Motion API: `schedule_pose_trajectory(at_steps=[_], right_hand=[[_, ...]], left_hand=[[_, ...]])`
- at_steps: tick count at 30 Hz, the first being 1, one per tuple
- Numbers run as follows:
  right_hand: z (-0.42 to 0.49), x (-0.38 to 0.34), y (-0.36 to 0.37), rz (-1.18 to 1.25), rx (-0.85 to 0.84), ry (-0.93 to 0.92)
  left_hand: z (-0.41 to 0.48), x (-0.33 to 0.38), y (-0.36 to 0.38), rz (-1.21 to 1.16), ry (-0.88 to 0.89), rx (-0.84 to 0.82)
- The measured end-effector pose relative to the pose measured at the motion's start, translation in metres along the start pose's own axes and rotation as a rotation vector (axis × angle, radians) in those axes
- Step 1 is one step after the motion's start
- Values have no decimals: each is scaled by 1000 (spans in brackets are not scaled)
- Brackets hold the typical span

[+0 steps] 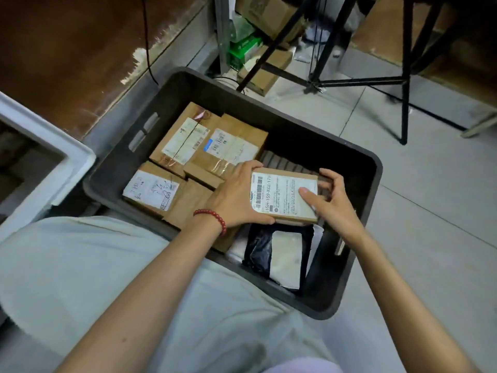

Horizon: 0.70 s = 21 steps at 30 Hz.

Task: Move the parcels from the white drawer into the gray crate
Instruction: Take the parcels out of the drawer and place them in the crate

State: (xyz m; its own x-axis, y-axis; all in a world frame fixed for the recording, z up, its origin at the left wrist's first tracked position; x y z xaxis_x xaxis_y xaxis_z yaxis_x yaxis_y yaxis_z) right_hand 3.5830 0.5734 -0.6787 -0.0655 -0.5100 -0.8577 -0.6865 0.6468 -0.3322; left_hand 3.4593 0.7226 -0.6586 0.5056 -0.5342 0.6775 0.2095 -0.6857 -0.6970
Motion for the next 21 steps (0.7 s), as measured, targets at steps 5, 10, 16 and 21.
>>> schedule_pose_trajectory(at_steps=[5, 10, 16, 21], right_hand=[[0, 26, -13, 18, 131, 123], [12, 47, -1, -131, 65, 84], [3, 74, 84, -764, -345, -201], [-9, 100, 119, -937, -257, -60]], left_hand=[[-1, 4, 18, 96, 32, -28], [2, -15, 1, 144, 11, 27], [-2, -21, -15, 155, 27, 171], [-2, -27, -28, 85, -61, 245]])
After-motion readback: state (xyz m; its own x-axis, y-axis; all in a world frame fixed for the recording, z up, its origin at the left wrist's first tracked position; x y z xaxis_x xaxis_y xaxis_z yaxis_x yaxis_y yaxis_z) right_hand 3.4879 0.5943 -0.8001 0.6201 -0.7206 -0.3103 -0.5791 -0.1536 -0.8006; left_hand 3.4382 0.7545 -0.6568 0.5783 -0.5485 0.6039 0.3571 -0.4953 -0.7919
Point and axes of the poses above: each hand's wrist, its own z-axis towards the middle knuckle, its own y-axis out of the palm, x = y × z, the point moved 9 cm from there along z, towards the middle knuckle, and after that the axes turned 5 degrees about x, right-handed, at the moved point
